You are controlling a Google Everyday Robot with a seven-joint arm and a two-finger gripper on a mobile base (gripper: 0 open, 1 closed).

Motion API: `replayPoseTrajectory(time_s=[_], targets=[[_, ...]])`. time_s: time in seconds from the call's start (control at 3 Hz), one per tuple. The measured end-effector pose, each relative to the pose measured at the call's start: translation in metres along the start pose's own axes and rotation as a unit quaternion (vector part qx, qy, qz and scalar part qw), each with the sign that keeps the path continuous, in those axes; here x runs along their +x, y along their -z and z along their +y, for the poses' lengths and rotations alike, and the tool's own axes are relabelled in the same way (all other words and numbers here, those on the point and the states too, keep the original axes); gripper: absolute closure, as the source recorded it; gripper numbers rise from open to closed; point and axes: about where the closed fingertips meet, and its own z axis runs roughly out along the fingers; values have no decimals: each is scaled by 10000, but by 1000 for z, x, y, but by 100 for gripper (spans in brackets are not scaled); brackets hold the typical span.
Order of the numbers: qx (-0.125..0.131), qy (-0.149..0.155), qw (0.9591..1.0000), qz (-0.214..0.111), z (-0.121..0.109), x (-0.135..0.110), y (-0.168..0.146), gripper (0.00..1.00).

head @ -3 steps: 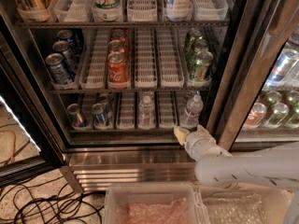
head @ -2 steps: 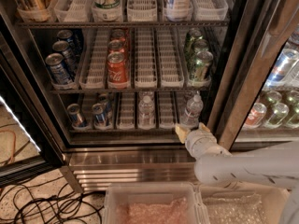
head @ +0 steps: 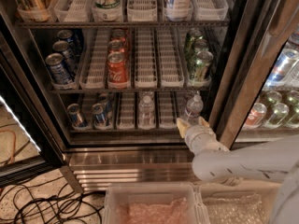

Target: Pick water bottle from bottom shelf of fridge

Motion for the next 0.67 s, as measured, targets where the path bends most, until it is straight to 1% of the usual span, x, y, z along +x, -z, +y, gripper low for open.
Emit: replayPoseTrajectory(time_s=[0.33, 0.67], targets=[[7, 11, 10000, -12, 0, -1, -1, 35], [-195, -124, 9997, -26, -1, 0, 0, 19]])
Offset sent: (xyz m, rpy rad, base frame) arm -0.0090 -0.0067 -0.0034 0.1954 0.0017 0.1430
